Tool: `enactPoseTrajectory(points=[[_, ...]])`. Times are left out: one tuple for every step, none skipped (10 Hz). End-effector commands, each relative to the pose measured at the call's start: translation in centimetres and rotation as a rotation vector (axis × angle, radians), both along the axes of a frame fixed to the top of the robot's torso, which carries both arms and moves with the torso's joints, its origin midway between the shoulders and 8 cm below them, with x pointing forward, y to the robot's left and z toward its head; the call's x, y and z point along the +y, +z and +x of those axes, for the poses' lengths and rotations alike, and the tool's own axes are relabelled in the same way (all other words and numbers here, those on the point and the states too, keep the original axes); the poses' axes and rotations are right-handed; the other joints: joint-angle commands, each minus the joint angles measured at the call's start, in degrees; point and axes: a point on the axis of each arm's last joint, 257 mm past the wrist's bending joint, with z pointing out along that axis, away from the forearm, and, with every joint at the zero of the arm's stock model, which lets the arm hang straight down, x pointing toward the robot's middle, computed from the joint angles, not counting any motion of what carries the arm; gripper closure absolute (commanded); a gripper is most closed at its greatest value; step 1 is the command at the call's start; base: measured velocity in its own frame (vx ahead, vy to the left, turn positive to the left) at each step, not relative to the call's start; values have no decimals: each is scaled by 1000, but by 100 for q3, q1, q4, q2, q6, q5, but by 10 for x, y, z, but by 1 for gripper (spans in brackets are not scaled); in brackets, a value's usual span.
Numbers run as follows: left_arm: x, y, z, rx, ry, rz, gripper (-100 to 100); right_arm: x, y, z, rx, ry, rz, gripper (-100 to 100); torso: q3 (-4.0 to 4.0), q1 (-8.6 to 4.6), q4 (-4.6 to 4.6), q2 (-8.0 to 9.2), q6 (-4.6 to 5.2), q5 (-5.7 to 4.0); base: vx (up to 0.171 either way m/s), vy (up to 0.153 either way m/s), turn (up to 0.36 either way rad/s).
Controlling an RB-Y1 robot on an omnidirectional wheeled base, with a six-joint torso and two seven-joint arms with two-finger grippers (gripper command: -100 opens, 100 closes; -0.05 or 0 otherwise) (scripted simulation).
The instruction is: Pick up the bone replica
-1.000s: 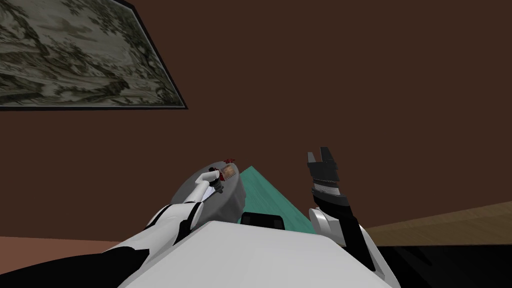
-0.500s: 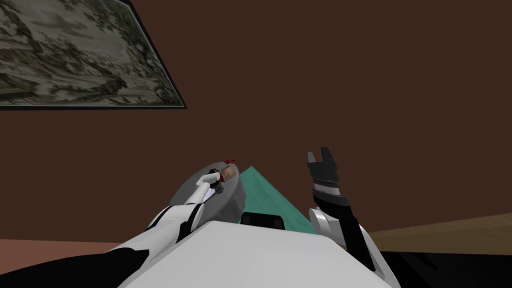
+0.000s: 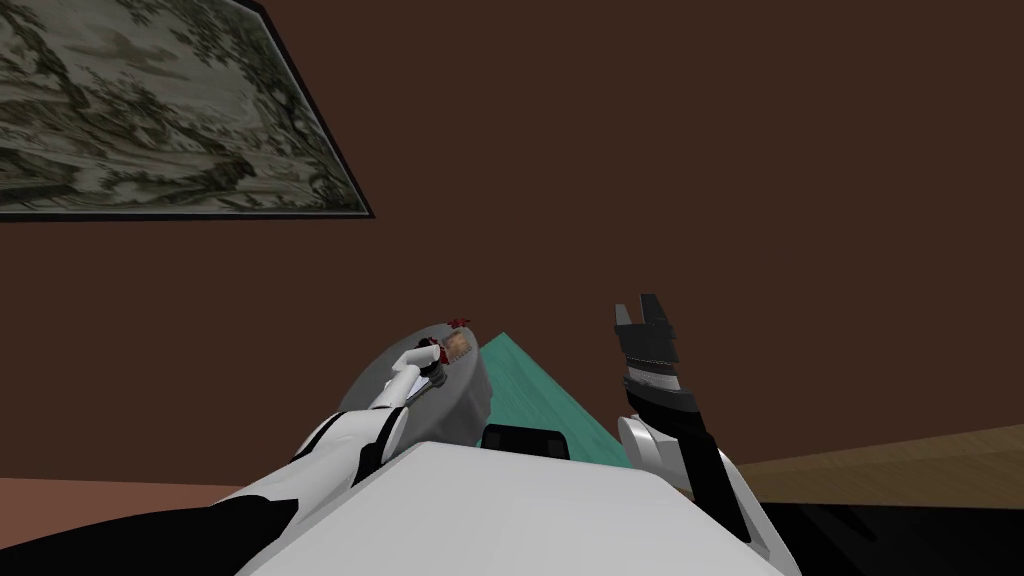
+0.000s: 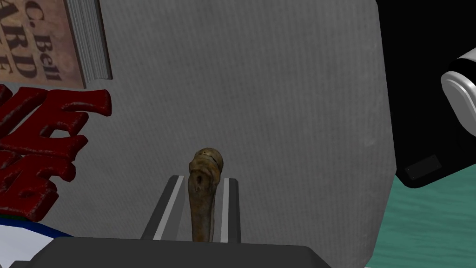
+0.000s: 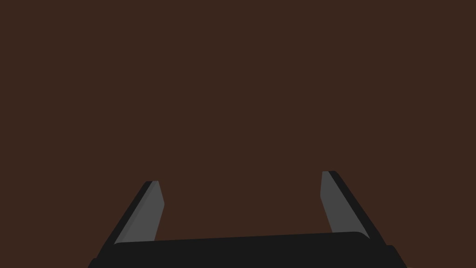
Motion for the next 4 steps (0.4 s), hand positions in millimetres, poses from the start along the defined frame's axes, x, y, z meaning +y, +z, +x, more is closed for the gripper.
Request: enactPoseTrajectory(points=[[5, 12, 7, -2, 4, 1, 100, 0, 0, 0, 0, 0, 0, 0, 0, 0, 0, 0, 0, 0, -37, -6, -17], [6, 17, 9, -1, 5, 1, 100, 0, 0, 0, 0, 0, 0, 0, 6, -3, 4, 10, 2, -3, -53, -9, -27], [5, 13, 8, -4, 4, 2, 100, 0, 0, 0, 0, 0, 0, 0, 11, -5, 5, 18, 1, -3, -21, -3, -4], [5, 14, 8, -3, 4, 2, 0, 0, 0, 0, 0, 0, 0, 0, 7, -3, 3, 13, 0, -1, 0, 0, 0]])
